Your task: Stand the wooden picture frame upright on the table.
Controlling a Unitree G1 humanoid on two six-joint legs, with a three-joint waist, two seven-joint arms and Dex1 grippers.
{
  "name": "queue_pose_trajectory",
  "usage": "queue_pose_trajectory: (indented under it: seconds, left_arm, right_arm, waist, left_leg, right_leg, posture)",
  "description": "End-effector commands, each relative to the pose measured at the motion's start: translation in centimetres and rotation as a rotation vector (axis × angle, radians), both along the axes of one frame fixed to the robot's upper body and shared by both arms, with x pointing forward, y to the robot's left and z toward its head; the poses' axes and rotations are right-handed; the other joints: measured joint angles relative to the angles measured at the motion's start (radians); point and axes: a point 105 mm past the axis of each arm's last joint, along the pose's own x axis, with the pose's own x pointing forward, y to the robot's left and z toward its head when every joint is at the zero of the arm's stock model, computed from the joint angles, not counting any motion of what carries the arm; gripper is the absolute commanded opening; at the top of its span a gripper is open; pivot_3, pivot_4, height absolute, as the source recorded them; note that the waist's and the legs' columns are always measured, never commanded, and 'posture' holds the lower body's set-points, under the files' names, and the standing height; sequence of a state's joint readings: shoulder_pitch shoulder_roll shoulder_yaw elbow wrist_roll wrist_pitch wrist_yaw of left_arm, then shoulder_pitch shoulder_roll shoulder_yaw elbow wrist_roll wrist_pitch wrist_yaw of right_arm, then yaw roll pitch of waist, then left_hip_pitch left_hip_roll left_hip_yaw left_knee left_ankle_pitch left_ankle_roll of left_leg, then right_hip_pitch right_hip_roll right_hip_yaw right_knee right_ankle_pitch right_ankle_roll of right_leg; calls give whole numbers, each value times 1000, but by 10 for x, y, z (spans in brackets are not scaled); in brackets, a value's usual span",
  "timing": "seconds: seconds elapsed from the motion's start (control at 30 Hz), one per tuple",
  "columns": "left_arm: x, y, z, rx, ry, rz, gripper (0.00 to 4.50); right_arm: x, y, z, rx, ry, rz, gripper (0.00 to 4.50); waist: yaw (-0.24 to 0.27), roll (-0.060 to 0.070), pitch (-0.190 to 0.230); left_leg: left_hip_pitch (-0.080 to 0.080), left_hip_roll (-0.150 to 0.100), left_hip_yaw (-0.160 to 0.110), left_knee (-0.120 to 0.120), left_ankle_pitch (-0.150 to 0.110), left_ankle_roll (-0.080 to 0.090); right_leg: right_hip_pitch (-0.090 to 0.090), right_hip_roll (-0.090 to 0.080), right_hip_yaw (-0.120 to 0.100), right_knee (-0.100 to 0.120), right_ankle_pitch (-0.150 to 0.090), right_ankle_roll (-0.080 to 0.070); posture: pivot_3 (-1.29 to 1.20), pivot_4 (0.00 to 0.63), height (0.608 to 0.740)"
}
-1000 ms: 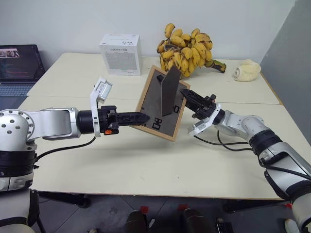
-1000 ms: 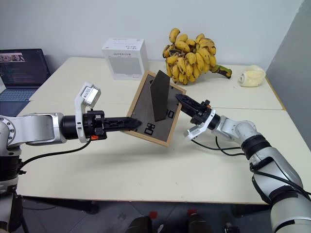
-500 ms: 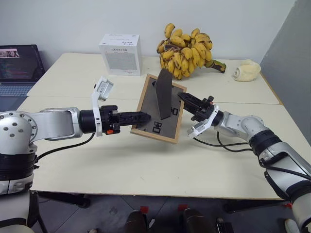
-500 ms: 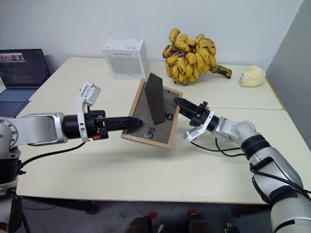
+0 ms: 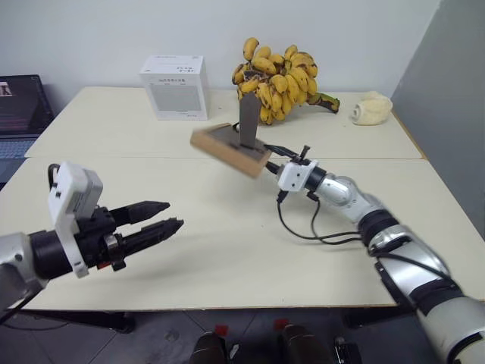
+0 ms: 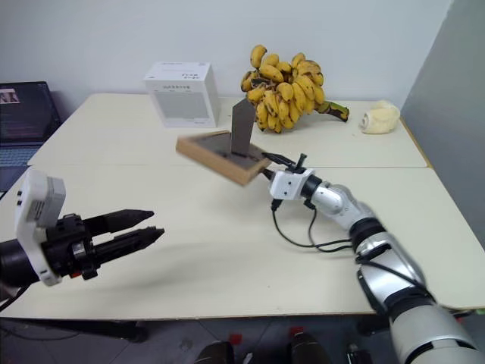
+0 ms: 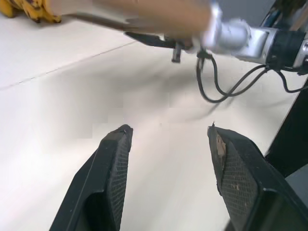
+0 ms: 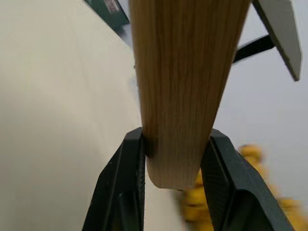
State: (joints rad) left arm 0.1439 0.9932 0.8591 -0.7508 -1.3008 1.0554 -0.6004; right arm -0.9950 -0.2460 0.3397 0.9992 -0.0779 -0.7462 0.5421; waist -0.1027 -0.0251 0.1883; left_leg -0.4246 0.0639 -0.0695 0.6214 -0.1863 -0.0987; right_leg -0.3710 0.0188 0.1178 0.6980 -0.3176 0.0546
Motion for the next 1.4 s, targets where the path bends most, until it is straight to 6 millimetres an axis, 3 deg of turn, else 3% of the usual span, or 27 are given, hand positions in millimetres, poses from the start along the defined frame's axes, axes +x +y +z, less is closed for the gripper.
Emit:
queue_pose_trajectory:
  seconds: [0.03,0.13,0.27,0.53,0.87,0.9,1.13,1.27,1.4]
  left_arm:
    - [-6,2,11,16,-89,31,2672]
    - [-8,3,11,18,-94,41,2672]
    - [-11,10,11,34,-83,70,2672]
    - [-11,18,11,48,-63,90,2672]
    - [-8,12,15,44,-56,53,2672]
    - [-8,11,15,41,-56,48,2716]
    - [-4,3,16,26,-63,25,2716]
    - [3,-2,18,2,-106,29,2716]
    - [8,-7,15,9,-162,19,2716]
  right_arm:
    - [-26,17,24,137,325,319,1332]
    - [-44,20,17,124,497,453,1332]
    - [-63,16,-8,82,701,548,1332]
    - [-70,9,-52,77,908,510,1332]
    - [-78,17,-80,94,1025,495,1332]
    - [-79,17,-83,93,1033,494,1907]
    - [-78,16,-89,81,1004,439,3379]
    - [-77,5,-94,9,951,377,3379]
    - [-84,-27,-105,-152,865,280,3379]
  waist:
    - [16,2,1]
    - [32,3,2]
    - [42,3,2]
    - [42,3,2]
    - [39,3,2]
    - [39,3,2]
    - [37,3,2]
    - [39,3,2]
    - [44,3,2]
  left_leg:
    - [1,-1,-1,0,0,0]
    - [1,-1,-3,0,0,0]
    - [1,-1,-2,-1,0,0]
    - [2,1,0,-7,0,-1]
    - [2,1,1,-9,0,-1]
    - [2,1,1,-9,0,-1]
    - [3,1,2,-9,0,-1]
    - [3,1,3,-9,0,-1]
    - [4,1,4,-10,0,-1]
  right_leg:
    - [2,0,-1,1,0,0]
    - [2,0,-3,0,-1,-2]
    - [0,0,-4,0,-4,-4]
    - [-4,1,-3,1,-8,-5]
    - [-5,2,-2,0,-9,-5]
    - [-5,2,-2,0,-9,-4]
    - [-5,2,0,0,-10,-3]
    - [-5,2,0,0,-10,-2]
    - [-5,1,2,-1,-10,-2]
  posture:
    - [0,150,740]
    - [0,150,740]
    - [0,150,740]
    - [0,150,740]
    - [0,150,740]
    - [0,150,740]
    - [0,150,740]
    - [0,150,740]
    - [0,150,740]
